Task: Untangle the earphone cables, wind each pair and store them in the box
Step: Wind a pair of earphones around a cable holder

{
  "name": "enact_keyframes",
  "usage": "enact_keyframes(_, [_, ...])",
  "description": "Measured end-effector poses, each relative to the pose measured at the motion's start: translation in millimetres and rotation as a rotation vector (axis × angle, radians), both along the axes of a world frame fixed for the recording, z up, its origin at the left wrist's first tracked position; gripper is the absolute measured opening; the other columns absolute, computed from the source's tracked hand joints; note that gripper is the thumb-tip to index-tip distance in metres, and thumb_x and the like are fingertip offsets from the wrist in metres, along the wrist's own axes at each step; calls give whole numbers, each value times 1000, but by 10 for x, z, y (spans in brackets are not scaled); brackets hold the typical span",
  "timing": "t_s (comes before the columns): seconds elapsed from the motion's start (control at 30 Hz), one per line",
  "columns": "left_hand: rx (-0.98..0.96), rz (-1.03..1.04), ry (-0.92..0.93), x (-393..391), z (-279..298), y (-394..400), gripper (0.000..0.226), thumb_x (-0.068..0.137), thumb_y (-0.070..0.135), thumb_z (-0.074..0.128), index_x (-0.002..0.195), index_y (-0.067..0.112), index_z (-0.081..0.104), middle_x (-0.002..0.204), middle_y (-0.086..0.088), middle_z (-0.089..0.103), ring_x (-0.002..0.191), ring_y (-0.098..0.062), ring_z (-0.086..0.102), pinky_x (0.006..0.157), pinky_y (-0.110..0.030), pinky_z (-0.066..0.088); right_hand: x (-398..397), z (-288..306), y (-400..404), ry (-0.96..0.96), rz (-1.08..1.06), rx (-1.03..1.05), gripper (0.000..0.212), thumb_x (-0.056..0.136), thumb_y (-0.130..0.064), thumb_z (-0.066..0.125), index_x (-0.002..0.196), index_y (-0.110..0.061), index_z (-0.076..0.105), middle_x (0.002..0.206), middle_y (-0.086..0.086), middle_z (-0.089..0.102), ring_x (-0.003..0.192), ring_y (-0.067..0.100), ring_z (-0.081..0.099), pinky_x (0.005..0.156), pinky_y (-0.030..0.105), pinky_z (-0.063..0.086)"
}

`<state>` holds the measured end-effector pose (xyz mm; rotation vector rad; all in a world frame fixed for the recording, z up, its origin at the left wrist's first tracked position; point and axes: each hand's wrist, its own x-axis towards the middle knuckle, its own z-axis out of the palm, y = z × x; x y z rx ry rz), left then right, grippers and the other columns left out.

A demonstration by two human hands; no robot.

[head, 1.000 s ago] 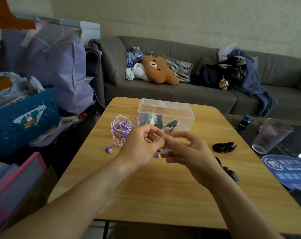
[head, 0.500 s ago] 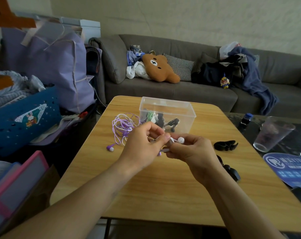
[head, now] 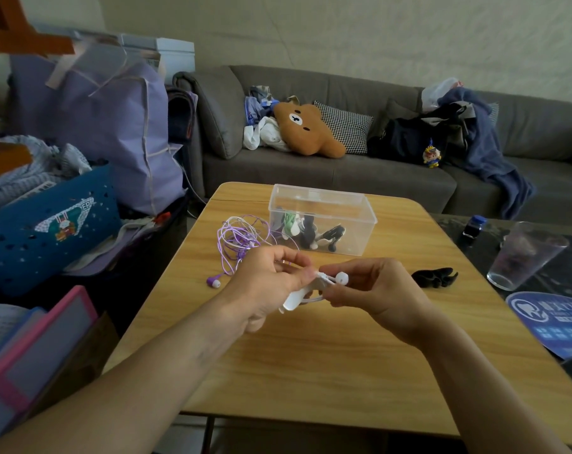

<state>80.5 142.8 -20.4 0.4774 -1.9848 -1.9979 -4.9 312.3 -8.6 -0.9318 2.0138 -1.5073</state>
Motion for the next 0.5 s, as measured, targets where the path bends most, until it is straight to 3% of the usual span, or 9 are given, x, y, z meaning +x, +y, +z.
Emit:
enact_keyframes(0.1, [41, 15, -14, -13, 10, -5, 12, 84, 0, 74, 88, 10, 69, 80, -12, 72, 67, -18, 68, 67, -27, 55, -7, -8, -33, -46, 13, -46, 29, 79, 2, 76, 107, -7, 75, 98, 7, 78, 90, 25, 75, 80, 32, 61])
enact_keyframes(0.17, [35, 42, -11, -23, 3, -17, 10, 85, 2, 73, 90, 9, 70, 85, -16, 73, 72, -20, 67, 68, -27, 54, -14, -27, -59, -100, 0, -85, 29, 78, 5, 75, 107, -2, 74, 101, 11, 77, 89, 32, 75, 78, 36, 62])
enact_keyframes(0.23, [-77, 54, 28, -26, -6, -5, 6, 88, 7, 71, 91, 12, 70, 94, -19, 73, 77, -17, 66, 72, -30, 53, -14, -33, -85, -135, -35, -122, 30, 77, 7, 75, 107, 1, 73, 101, 13, 76, 87, 34, 75, 76, 35, 62])
enact_keyframes(0.33, [-335, 24, 131, -1, 2, 44, 5, 95, 14, 63, 99, 15, 67, 94, -13, 67, 70, -3, 65, 60, -17, 54, -9, -54, -131, -176, -95, -204, 29, 76, 13, 73, 104, 3, 74, 97, 17, 76, 83, 29, 73, 73, 31, 59])
enact_keyframes(0.5, [-402, 7, 170, -10, 0, 69, 13, 98, 21, 59, 104, 11, 65, 93, -6, 66, 72, -21, 72, 62, -37, 62, -22, -59, -160, -219, -137, -248, 31, 74, 20, 67, 87, -4, 79, 92, 17, 75, 83, 28, 69, 78, 39, 56])
